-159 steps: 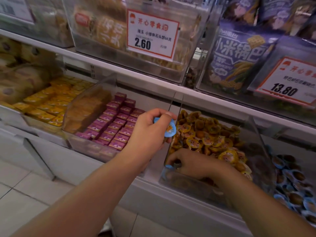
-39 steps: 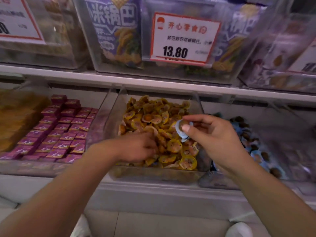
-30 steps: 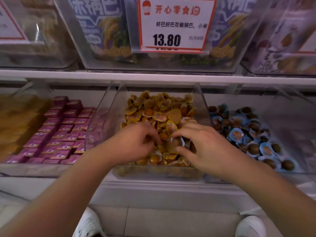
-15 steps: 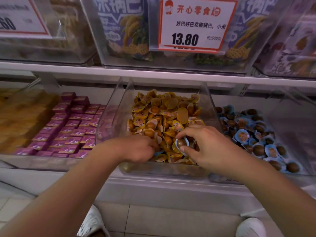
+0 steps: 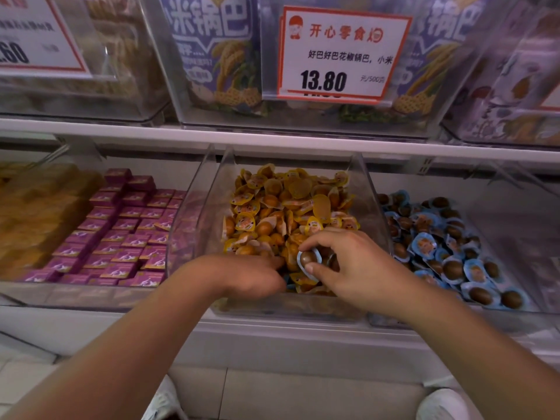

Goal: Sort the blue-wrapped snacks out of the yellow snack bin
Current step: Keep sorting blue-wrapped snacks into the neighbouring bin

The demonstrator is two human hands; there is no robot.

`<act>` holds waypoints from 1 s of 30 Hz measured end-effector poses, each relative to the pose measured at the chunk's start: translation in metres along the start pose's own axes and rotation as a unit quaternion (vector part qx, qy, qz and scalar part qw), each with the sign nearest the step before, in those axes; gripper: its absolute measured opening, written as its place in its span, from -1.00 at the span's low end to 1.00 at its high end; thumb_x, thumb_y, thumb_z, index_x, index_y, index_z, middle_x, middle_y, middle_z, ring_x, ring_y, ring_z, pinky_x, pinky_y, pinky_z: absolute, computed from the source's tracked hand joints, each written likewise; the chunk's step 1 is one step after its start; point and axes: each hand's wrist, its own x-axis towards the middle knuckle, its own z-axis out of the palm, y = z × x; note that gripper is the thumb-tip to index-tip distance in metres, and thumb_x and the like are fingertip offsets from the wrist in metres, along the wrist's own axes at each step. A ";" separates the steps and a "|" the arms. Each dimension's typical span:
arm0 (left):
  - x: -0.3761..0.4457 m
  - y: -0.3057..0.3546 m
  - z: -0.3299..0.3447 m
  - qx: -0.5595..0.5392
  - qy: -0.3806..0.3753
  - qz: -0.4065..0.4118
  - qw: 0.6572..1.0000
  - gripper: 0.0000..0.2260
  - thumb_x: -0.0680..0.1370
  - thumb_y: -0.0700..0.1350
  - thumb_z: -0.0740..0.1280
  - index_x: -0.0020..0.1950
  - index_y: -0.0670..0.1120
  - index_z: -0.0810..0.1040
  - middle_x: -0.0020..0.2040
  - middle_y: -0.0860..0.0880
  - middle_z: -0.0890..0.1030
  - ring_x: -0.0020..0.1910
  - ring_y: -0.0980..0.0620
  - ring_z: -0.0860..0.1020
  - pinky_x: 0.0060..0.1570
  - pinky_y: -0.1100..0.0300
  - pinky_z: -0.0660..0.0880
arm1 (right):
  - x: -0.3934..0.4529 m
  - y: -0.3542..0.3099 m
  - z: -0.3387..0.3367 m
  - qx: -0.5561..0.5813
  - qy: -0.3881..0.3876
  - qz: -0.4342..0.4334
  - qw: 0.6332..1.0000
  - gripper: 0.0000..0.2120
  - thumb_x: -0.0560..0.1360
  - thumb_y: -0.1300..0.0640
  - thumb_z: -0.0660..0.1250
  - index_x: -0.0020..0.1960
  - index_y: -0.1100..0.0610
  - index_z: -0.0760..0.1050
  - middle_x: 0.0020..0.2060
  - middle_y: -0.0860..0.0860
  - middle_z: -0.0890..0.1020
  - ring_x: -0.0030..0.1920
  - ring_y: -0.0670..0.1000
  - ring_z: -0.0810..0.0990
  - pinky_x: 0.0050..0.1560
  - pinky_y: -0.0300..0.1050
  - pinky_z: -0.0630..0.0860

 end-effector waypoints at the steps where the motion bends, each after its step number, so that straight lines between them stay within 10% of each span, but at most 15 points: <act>1: 0.000 0.001 -0.002 0.000 -0.011 0.000 1.000 -0.49 0.49 0.11 0.17 0.46 0.09 0.33 0.52 -0.09 0.25 0.43 -0.12 0.32 0.38 -0.08 0.34 | 0.000 0.000 0.000 0.003 0.005 0.001 1.000 -0.80 0.53 0.00 0.40 0.16 -0.13 0.57 0.04 -0.24 0.57 0.03 -0.25 0.46 -0.06 -0.44 0.35; 10: 0.001 0.004 -0.001 -0.156 -0.010 0.056 0.986 -0.81 0.45 0.16 0.33 0.06 0.24 0.58 0.07 0.20 0.61 0.11 0.19 0.54 0.21 0.15 0.46 | 0.003 0.001 0.005 0.062 0.066 0.026 0.996 -0.77 0.52 -0.04 0.40 0.17 -0.14 0.58 -0.05 -0.35 0.53 0.06 -0.32 0.47 -0.05 -0.51 0.34; 15: 0.006 0.003 0.001 -0.225 0.002 0.100 0.969 -0.73 0.50 0.21 0.38 0.18 0.23 0.58 0.24 0.18 0.58 0.27 0.14 0.50 0.34 0.05 0.43 | 0.006 0.002 0.008 0.104 0.089 0.030 0.990 -0.83 0.51 -0.01 0.41 0.10 -0.17 0.60 -0.10 -0.53 0.51 0.04 -0.43 0.47 -0.09 -0.58 0.36; 21: 0.001 -0.001 -0.001 -0.165 -0.022 0.106 0.980 -0.33 0.37 0.52 0.19 0.33 0.17 0.54 0.33 0.17 0.55 0.34 0.14 0.46 0.43 0.03 0.32 | 0.008 0.002 0.010 0.146 0.109 0.046 0.982 -0.81 0.51 -0.01 0.42 0.11 -0.12 0.62 -0.06 -0.31 0.62 0.01 -0.29 0.58 0.02 -0.28 0.57; 25: -0.002 -0.005 -0.003 -0.143 0.024 0.113 0.983 -0.42 0.46 0.41 0.29 0.02 -0.11 0.61 -0.14 -0.02 0.61 -0.09 0.03 0.57 0.05 0.03 0.50 | 0.008 0.001 0.006 0.204 0.125 0.069 0.969 -0.83 0.49 0.00 0.45 0.09 -0.08 0.64 -0.07 -0.19 0.66 -0.05 -0.22 0.63 0.00 -0.14 0.63; 30: -0.005 -0.008 -0.004 -0.246 0.095 0.117 0.957 -0.67 0.46 0.31 0.34 -0.21 0.05 0.58 -0.29 0.01 0.63 -0.29 0.02 0.57 -0.28 0.09 0.54 | 0.010 -0.001 0.001 0.300 0.151 0.090 0.938 -0.84 0.49 0.08 0.48 0.07 -0.03 0.65 -0.07 -0.10 0.71 -0.05 -0.17 0.67 0.03 -0.10 0.64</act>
